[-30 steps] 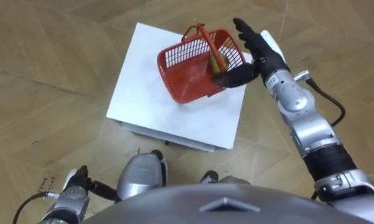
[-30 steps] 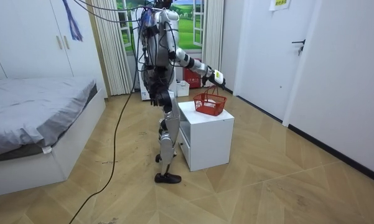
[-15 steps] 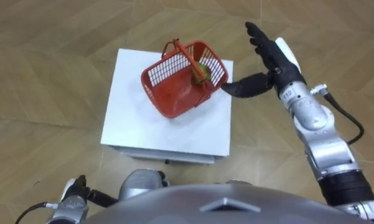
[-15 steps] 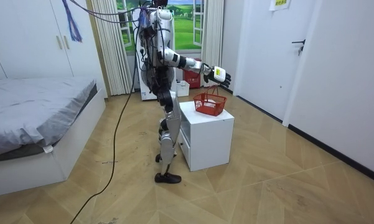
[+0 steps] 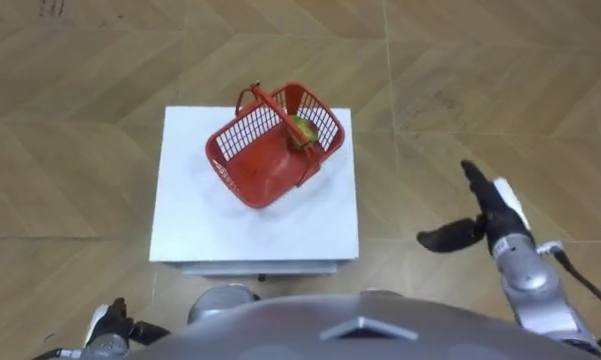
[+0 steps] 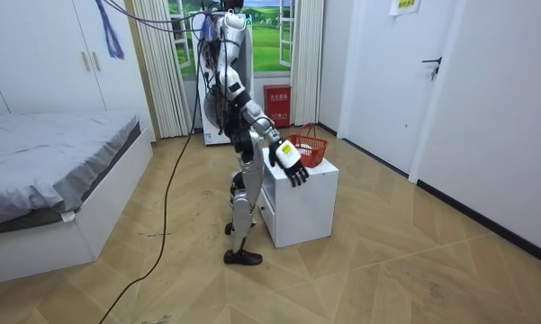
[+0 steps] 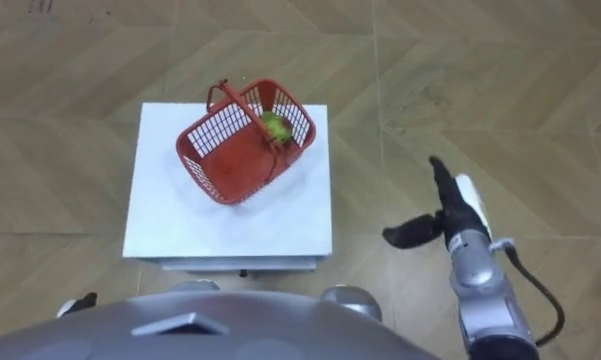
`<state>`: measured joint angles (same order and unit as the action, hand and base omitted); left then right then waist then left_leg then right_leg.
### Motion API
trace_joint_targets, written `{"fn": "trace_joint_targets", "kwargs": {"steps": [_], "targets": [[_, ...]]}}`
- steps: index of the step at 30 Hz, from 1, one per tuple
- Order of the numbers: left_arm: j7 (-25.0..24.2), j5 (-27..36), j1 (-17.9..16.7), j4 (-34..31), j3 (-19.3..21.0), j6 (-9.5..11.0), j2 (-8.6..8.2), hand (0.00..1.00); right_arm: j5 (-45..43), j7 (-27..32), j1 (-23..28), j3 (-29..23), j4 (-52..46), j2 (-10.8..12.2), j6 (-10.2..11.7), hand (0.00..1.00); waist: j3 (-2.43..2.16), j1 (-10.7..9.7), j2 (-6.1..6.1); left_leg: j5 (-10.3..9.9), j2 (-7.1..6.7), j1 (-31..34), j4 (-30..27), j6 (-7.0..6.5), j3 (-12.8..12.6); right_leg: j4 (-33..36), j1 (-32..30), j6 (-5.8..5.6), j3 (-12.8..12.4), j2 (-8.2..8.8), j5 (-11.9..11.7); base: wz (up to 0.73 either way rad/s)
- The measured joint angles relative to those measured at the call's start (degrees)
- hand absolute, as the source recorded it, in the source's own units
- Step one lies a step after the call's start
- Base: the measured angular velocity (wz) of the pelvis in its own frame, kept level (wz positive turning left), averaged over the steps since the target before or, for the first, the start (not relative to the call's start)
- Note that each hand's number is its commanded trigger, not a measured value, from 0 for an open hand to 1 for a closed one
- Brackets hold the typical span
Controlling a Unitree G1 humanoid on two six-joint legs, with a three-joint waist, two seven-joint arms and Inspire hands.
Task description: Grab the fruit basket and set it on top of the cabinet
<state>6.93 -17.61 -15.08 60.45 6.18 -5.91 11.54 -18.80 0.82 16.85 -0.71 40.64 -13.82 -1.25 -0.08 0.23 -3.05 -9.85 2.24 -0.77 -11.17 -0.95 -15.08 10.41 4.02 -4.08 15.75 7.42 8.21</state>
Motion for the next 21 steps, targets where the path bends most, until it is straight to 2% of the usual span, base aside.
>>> {"fn": "trace_joint_targets", "kwargs": {"steps": [2,5,9,11,16,19,21], "targets": [[0.37,-1.12,-0.18,0.09,0.61,-0.43,-0.35,0.0,-2.3,0.75,-0.02,-1.39,8.45,0.07,-0.22,0.0,-0.1,0.05,0.43,-0.14,-0.01,-0.51,0.22,0.05,0.01,0.05,0.41,-0.21,0.07,0.05,0.17,0.0],[0.4,-1.12,-0.23,0.07,0.67,-1.26,-0.79,0.0,-2.82,1.01,-0.07,-1.72,14.35,0.35,-1.33,0.0,-0.11,0.06,0.64,-0.2,0.0,-1.08,0.18,0.14,-0.03,0.21,0.99,-0.25,0.24,0.07,0.5,0.0],[0.41,-1.19,-0.13,0.08,0.62,-1.35,-1.81,0.0,-2.72,0.92,-0.81,-1.7,18.56,0.75,-1.81,0.0,0.14,0.02,0.72,-0.23,0.05,-1.67,-0.08,0.18,-0.05,0.16,1.54,-0.09,0.18,0.0,0.65,0.0],[0.4,-1.29,-0.52,0.07,0.66,-1.86,-1.88,0.0,-2.69,0.35,-1.22,-1.71,19.81,1.58,-3.66,0.0,0.11,0.17,0.6,-0.37,0.0,-2.0,-0.24,0.41,0.07,0.16,2.01,-0.08,0.14,0.08,1.48,0.02],[0.24,-1.51,-1.01,0.05,0.68,-3.72,-2.28,0.0,-1.71,-1.23,-2.68,-1.6,24.19,3.1,-6.46,0.0,0.02,0.23,0.67,-0.42,-0.02,-2.27,-0.22,0.52,0.34,0.25,2.04,-0.13,0.36,0.09,2.32,0.03],[-0.33,-1.19,-1.7,0.03,0.7,-4.84,-2.72,0.0,-0.69,-2.83,-3.0,-1.13,25.81,3.16,-8.53,0.0,-0.15,0.16,0.88,-0.49,-0.19,-3.0,-0.08,0.69,0.64,0.17,2.92,-0.17,0.77,0.09,2.35,0.06],[-1.34,-1.2,-1.74,0.03,0.88,-5.07,-3.06,0.0,-0.47,-4.02,-2.98,-1.14,26.76,3.2,-9.02,0.0,-0.2,-0.01,0.83,-0.59,-0.44,-3.29,0.04,0.83,1.34,-0.03,3.64,-0.29,1.51,0.16,2.6,0.15]]}}
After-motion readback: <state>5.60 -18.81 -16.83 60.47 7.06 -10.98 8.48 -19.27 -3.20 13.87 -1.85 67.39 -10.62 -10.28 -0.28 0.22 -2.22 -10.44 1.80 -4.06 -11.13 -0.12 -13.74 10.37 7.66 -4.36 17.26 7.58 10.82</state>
